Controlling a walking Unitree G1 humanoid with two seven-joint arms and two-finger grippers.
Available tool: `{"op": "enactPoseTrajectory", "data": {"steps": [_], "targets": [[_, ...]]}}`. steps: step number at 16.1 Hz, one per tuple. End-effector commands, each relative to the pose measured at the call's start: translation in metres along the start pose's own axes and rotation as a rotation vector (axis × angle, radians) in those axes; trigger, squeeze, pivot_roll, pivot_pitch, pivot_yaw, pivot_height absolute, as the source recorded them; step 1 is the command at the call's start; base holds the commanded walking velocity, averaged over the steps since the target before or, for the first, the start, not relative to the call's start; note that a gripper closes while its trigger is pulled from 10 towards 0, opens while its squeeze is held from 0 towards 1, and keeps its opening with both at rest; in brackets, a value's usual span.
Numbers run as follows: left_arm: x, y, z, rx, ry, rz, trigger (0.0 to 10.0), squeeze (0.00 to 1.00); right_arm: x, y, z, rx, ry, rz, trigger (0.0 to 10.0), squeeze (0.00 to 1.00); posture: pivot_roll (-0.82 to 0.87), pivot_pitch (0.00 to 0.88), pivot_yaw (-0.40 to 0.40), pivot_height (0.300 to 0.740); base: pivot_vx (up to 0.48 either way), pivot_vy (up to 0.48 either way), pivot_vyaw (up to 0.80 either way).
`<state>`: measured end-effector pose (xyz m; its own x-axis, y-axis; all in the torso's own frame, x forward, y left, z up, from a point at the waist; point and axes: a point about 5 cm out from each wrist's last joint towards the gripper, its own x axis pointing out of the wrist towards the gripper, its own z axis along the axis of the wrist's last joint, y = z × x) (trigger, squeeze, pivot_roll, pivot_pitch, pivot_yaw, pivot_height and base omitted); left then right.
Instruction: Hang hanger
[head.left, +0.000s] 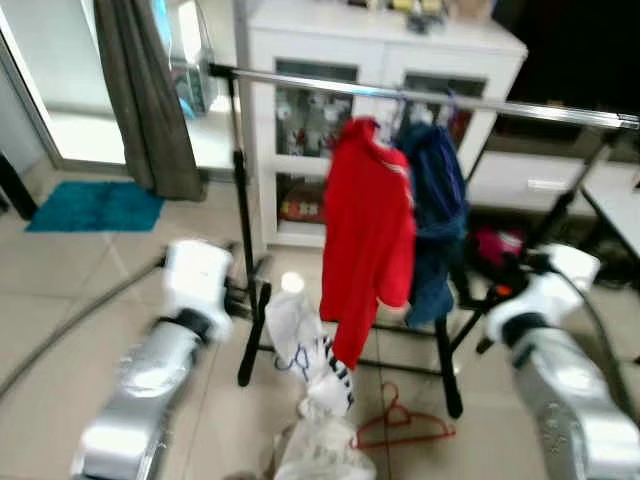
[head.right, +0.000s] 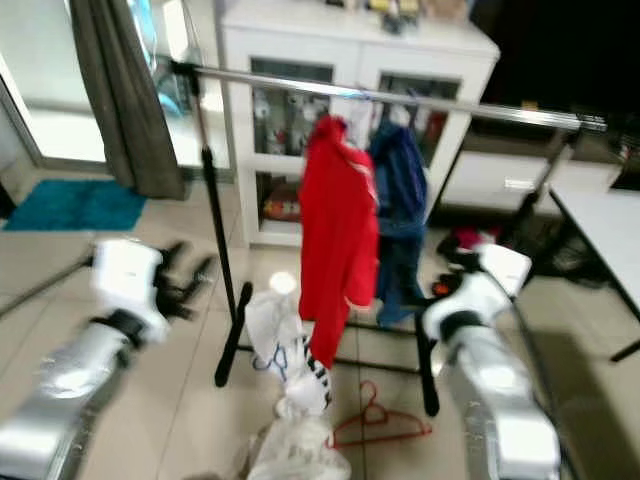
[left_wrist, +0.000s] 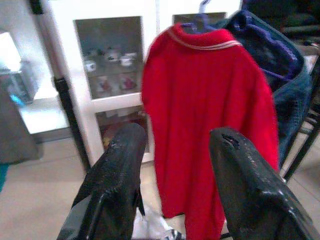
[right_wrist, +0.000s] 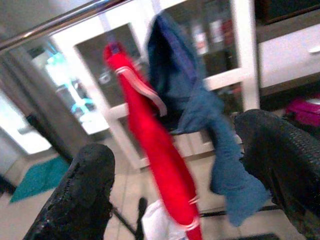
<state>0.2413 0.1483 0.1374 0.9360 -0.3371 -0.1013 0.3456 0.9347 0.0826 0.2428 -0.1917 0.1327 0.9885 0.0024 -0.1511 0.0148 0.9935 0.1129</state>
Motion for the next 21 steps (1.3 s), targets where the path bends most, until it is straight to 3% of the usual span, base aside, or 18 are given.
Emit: {"op": "enactPoseTrajectory", "data": {"steps": [1,2,3,6,7,10,15,16,19,21], "targets": [[0.0,0.005,0.002,0.013,0.0,0.012,10.0,0.0,0.002,0.003,0.002,0.002,-0.003,0.002,10.0,0.0,0.01,0.0,-0.067,0.74,0.0,0.0,0.0],[0.001,0.003,0.004,0.002,-0.022,-0.008,10.0,0.0,0.003,0.003,0.003,-0.001,-0.011,-0.001,10.0,0.0,0.01,0.0,-0.066,0.74,0.0,0.0,0.0],[0.001,0.003,0.004,-0.006,-0.027,-0.012,10.0,0.0,0.004,0.004,0.004,-0.083,-0.006,0.009,10.0,0.0,0.01,0.0,-0.066,0.74,0.3,0.0,0.51],[0.001,0.002,0.003,-0.006,-0.022,-0.019,10.0,0.0,0.005,0.005,0.006,-0.077,-0.021,-0.001,10.0,0.0,0.01,0.0,-0.067,0.74,0.317,0.0,0.69],[0.001,0.001,0.002,-0.007,-0.02,-0.025,10.0,0.0,0.005,0.002,0.008,-0.031,-0.035,-0.025,10.0,0.0,0.01,0.0,-0.067,0.74,0.326,0.0,0.0],[0.001,-0.001,0.001,-0.006,-0.015,-0.033,10.0,0.0,0.007,-0.001,0.013,-0.054,-0.056,-0.042,10.0,0.0,0.01,0.0,-0.067,0.74,0.326,0.0,0.0],[0.001,-0.007,0.0,0.017,-0.005,-0.102,10.0,0.0,0.016,0.008,0.038,-0.121,-0.111,0.003,10.0,0.0,0.0,0.0,-0.078,0.74,0.195,0.0,0.0],[0.001,-0.011,-0.001,0.03,-0.006,-0.137,10.0,0.0,0.02,0.008,0.044,-0.104,-0.113,0.008,10.0,1.0,0.01,0.0,-0.081,0.74,0.0,0.0,0.0],[0.003,-0.015,0.0,0.043,-0.015,-0.171,10.0,0.0,0.031,0.01,0.05,-0.085,-0.098,0.044,10.0,1.0,0.0,0.0,-0.083,0.74,0.0,0.0,0.0],[0.005,-0.017,0.0,0.059,-0.006,-0.196,10.0,0.0,0.06,0.01,0.052,-0.046,-0.006,0.016,10.0,1.0,0.0,0.0,-0.089,0.74,0.0,0.0,0.0]]}}
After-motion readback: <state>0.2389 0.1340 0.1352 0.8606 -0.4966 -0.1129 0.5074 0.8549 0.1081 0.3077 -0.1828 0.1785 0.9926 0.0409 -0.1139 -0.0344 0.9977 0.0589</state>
